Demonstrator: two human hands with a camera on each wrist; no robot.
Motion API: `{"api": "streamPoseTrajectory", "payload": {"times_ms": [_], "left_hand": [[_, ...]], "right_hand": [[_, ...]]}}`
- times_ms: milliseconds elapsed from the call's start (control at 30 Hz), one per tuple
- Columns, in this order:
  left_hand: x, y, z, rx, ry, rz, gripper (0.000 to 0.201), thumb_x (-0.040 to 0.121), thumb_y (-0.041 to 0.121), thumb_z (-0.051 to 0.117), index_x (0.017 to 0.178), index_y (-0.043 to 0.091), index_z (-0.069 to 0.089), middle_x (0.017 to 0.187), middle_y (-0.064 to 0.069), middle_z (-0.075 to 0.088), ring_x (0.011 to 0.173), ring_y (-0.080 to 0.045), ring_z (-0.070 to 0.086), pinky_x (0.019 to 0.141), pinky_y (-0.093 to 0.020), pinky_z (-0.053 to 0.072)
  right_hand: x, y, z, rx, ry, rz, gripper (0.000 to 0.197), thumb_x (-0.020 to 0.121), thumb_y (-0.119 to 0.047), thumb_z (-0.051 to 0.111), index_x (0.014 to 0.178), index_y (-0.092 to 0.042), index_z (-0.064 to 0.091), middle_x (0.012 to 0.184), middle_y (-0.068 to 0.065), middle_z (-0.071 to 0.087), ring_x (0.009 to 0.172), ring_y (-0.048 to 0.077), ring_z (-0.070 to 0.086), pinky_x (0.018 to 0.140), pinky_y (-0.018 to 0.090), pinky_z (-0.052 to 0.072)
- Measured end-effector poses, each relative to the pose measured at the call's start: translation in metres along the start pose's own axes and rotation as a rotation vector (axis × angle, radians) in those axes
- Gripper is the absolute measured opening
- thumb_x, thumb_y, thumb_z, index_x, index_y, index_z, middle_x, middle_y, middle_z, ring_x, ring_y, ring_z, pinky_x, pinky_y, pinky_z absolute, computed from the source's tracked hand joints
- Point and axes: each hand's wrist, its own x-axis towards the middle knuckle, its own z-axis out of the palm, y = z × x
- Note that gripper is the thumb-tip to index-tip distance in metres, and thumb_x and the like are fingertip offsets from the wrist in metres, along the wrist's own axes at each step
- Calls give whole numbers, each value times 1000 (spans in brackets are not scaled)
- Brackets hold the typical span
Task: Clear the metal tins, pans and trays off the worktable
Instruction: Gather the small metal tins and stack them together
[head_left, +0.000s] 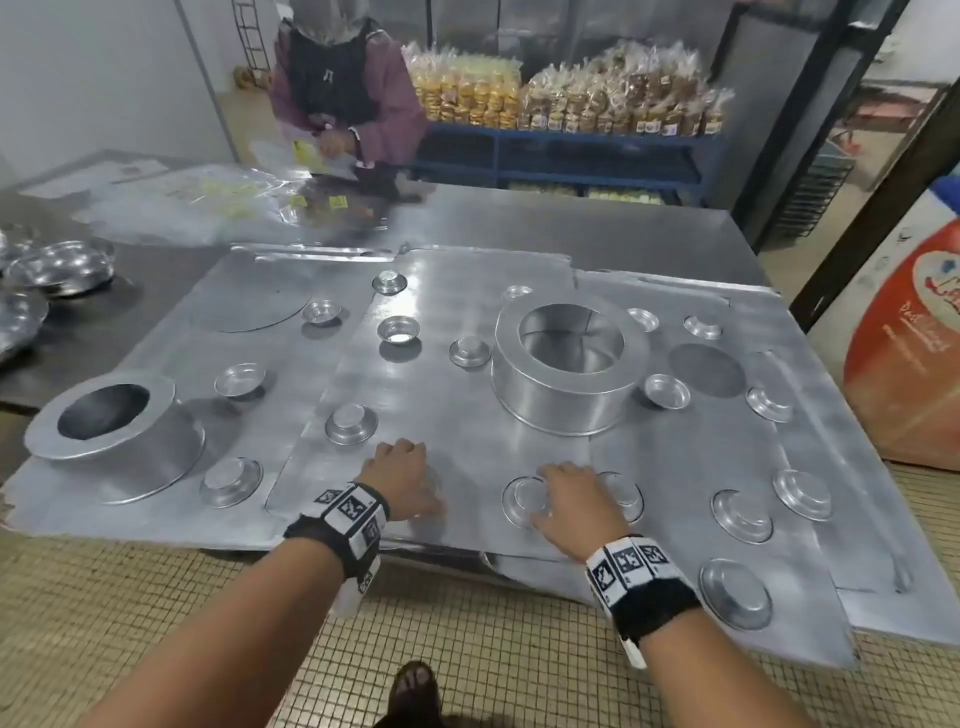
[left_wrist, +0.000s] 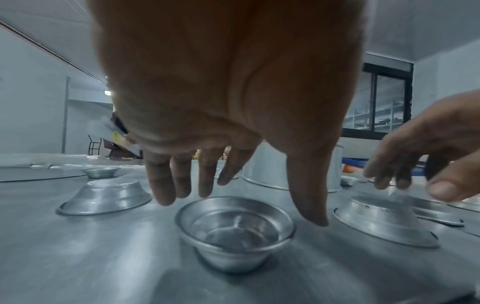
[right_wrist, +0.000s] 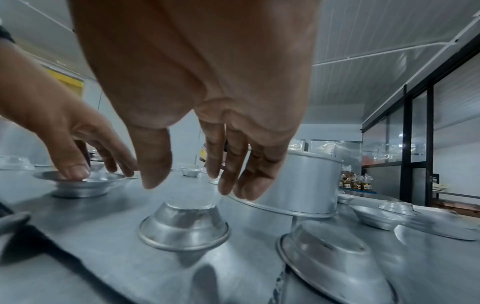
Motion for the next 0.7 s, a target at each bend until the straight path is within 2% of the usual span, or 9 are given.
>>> {"api": "streamPoseTrajectory", "payload": {"times_ms": [33,100,200,267,300,400,467,600,700], "left_hand": [[16,-13,2,12,-42,-15,71,86,54,66,139,10,45,138,-9,45,129,-34,41,106,-47,43],[18,-13,6,41,-54,9,61,84,55,58,126,11,57,119,-9,49,124,-34,44,101,-45,45],[21,-12,4,10,-98,71,58,72,61,48,104,15,64,100,-4,53,110,-28,52,88,-35,45],[27,-16,3,-16,-37,114,46,75,55,60,102,17,61,101,-5,60,104,-26,57,86,-34,47],[29,-17,2,-41,-12,142,47,74,52,67,107,17,61,103,-6,62,101,-26,59,87,-34,48],[36,-18,-5,-200,-3,193,72,62,55,74,125,23,60,110,-4,60,102,-24,60,93,-37,52],[41,-18,-10,-353,2,217,79,54,57,72,127,30,60,111,1,55,100,-21,61,94,-41,54],[50,-14,-11,-778,-28,262,58,55,33,86,109,38,64,110,-1,59,79,-25,70,66,-42,63],[52,-11,-6,-1040,-102,265,59,58,21,95,108,35,66,113,-3,66,88,-26,71,65,-41,63]], "right_hand": [[21,-8,11,4,-49,11,61,85,-48,58,138,-20,47,133,3,54,122,28,48,100,44,44],[21,-7,5,-35,-66,18,68,82,-54,60,139,-20,44,137,3,50,125,28,45,101,45,42],[30,-8,6,-109,-120,61,75,75,-58,66,137,-21,44,136,2,48,125,28,45,97,45,41],[36,-13,9,-132,-157,108,77,70,-60,70,132,-21,48,130,3,50,122,28,47,96,46,42],[38,-16,10,-134,-171,124,75,68,-59,72,129,-22,50,127,3,51,120,28,48,95,46,43],[42,-17,16,-91,-157,153,71,69,-54,76,127,-20,53,124,2,52,116,26,49,94,41,44],[42,-18,19,-91,-143,172,68,72,-53,76,125,-17,54,122,2,53,115,24,50,93,37,43],[41,-22,19,-62,-113,213,63,72,-50,76,121,-18,53,119,1,60,111,23,54,91,36,44],[36,-21,19,64,-33,252,68,70,-44,79,128,-20,50,122,1,59,113,22,53,93,33,47]]}}
